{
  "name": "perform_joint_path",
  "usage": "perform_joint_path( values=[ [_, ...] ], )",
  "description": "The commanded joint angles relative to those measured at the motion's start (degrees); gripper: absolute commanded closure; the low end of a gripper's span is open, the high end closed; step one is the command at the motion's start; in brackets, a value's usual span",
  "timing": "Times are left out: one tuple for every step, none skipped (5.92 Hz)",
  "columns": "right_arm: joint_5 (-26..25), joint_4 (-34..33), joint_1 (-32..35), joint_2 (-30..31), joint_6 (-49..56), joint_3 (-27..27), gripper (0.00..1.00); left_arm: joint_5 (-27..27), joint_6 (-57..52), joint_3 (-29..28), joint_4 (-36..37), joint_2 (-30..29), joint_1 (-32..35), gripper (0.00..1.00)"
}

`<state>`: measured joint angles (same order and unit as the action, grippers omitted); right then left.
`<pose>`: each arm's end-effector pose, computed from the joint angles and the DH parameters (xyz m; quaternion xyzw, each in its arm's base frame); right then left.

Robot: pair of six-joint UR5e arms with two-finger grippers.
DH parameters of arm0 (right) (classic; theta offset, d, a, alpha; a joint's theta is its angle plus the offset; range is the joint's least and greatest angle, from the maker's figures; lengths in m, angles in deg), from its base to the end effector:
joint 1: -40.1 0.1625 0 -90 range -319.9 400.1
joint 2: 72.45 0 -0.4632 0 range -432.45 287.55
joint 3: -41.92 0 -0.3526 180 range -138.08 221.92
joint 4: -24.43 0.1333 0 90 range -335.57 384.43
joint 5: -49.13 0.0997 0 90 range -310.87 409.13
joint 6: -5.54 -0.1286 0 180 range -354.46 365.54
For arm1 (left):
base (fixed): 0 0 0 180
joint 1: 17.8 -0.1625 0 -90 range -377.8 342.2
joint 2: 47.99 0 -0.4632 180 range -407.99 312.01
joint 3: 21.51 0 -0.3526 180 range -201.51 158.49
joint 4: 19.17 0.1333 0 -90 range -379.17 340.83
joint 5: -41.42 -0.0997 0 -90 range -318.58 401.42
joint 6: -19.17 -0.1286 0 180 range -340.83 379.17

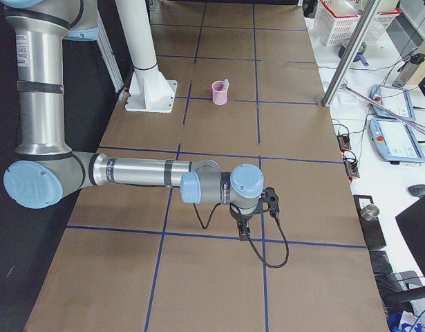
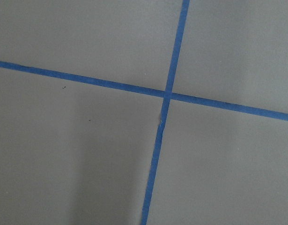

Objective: Collect pens into pen holder

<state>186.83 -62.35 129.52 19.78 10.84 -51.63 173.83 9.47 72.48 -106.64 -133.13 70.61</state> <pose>0.0337 -0.4411 0.6956 0.0528 -0.4022 -0.0629 0.9119 -0.0353 -0.4083 0.7301 -0.0020 0.3626 0.0810 0.9284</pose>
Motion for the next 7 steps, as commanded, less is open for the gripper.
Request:
perform_joint_path(
  values=[
    [-0.41,-0.41,-1.7,0.14,-4.74,-2.86,0.0,0.04,0.03,0.06,0.02,0.06,0.0,0.0],
    [-0.41,-0.41,-1.62,0.58,-4.76,-2.96,0.0,-0.05,-0.06,-0.03,0.02,0.06,0.0,0.0],
    [-1.02,-0.41,-1.62,0.58,-4.68,-2.96,0.0,0.04,-0.06,-0.03,0.02,0.06,0.0,0.0],
    [-1.99,-0.32,-1.71,0.58,-4.68,-2.96,0.0,0.04,-0.06,-0.03,0.02,0.15,0.0,0.0],
    [-2.26,-0.41,-1.71,0.58,-4.68,-2.96,0.0,0.04,-0.06,-0.03,0.02,0.15,0.0,0.0],
    [-2.52,-0.41,-1.62,0.67,-4.68,-2.96,0.0,0.04,-0.06,-0.03,0.02,0.15,0.0,0.0],
    [-2.87,-0.41,-1.62,0.67,-4.68,-2.96,0.0,0.04,-0.06,-0.03,0.02,0.15,0.0,0.0]
  ],
)
